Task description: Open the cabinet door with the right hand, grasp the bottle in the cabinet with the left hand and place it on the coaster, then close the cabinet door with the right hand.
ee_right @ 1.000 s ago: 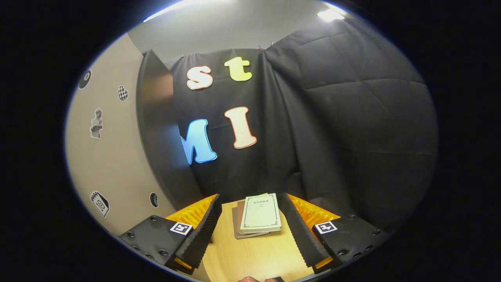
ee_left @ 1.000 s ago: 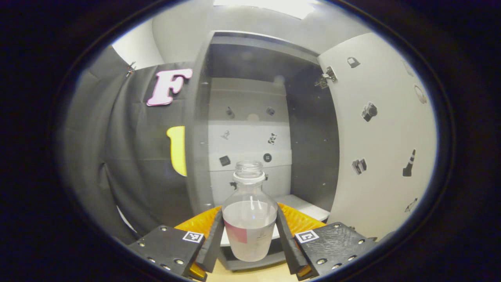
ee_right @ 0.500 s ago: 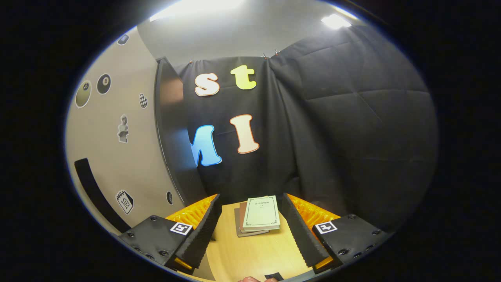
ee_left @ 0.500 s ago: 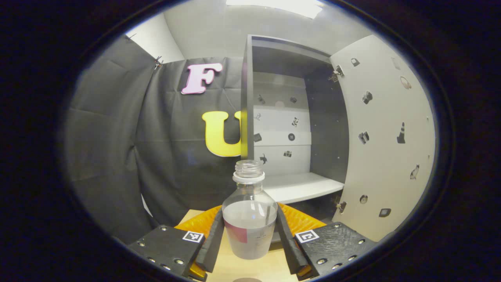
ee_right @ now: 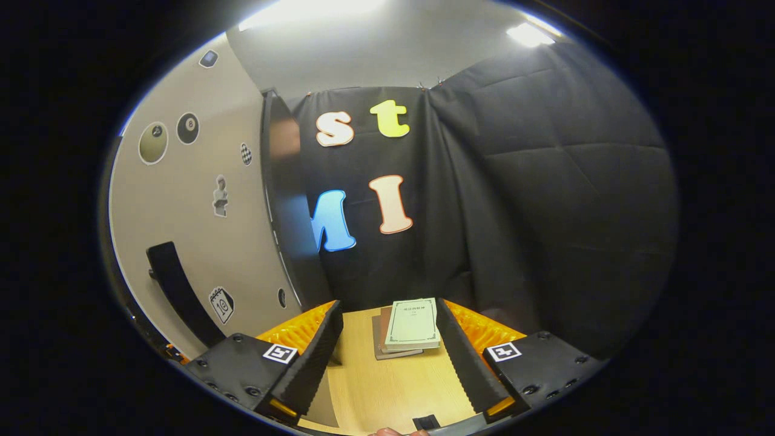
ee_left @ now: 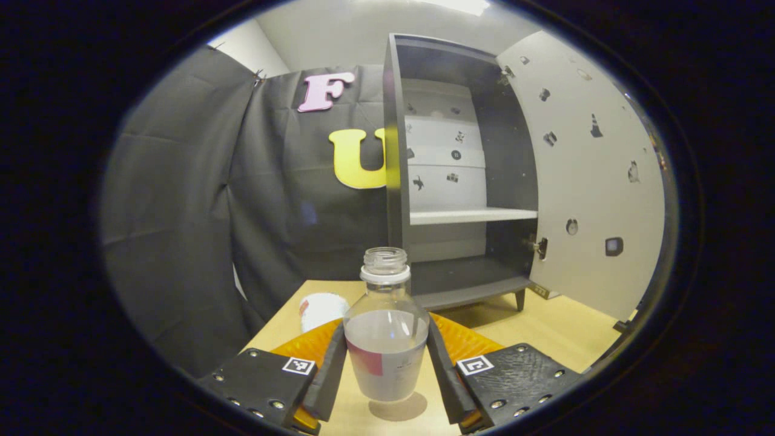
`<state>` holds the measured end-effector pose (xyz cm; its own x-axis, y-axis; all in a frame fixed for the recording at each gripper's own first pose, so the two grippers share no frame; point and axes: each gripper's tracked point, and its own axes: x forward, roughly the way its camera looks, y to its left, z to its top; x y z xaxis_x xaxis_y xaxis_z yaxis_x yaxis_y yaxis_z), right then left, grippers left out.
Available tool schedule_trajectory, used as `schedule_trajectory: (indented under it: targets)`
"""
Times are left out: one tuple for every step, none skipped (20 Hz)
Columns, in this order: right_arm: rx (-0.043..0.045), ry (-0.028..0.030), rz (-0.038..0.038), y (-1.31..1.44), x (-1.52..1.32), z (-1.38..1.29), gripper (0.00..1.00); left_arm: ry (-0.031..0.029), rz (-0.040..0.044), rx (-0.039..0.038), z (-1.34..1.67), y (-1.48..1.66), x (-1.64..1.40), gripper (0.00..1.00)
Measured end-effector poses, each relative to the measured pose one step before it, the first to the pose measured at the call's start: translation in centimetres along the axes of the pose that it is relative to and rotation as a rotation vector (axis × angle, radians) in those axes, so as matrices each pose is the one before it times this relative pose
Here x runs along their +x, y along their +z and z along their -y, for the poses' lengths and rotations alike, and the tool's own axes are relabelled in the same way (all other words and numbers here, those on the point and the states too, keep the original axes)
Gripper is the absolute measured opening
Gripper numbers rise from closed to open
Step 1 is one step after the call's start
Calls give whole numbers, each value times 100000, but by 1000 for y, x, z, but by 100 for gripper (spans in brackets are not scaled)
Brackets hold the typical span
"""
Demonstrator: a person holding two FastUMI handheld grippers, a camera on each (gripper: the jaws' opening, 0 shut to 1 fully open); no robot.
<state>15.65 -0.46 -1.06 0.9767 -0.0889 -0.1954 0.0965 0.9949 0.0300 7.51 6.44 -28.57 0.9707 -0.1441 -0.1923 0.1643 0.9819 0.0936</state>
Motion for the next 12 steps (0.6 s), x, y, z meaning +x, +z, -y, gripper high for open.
schedule_trajectory:
  targets:
    - [-1699, 654, -173, 151, -101, -230, 98, 618, -2657, -330, 152, -2034, -14, 70]
    - [-407, 949, 250, 210, -46, -356, 98, 341, -599, -811, 227, -1328, -101, 71]
    - [652, 660, -166, 191, -26, -263, 98, 59, 704, -701, 341, -622, 7, 70]
    - [1432, 925, -935, -78, 15, -284, 98, 126, 942, -404, 260, -327, -7, 69]
    - [1182, 762, -1582, -233, 71, -198, 98, 290, 527, -211, 98, -442, 337, 70]
    - [468, 124, -868, -20, 22, 2, 98, 532, 59, -261, -5, -511, 241, 69]
    - [120, -414, -354, 153, 106, 169, 98, 1007, 24, -90, -229, -591, 404, 68]
    - [849, -609, -271, 25, -38, 182, 98, 909, 106, -186, -272, -566, 349, 70]
    - [1883, -377, -339, 65, 17, 131, 98, 936, 196, -330, -238, -523, 225, 70]
    - [1859, -416, -144, 117, 63, 94, 98, 784, -150, -547, -262, -387, 321, 70]
    - [354, -1016, 37, 63, -2, 273, 98, 751, 170, -608, -240, -425, 279, 70]
    - [-2129, -891, -339, -126, 189, 382, 98, 997, 422, -468, -69, -239, 181, 70]
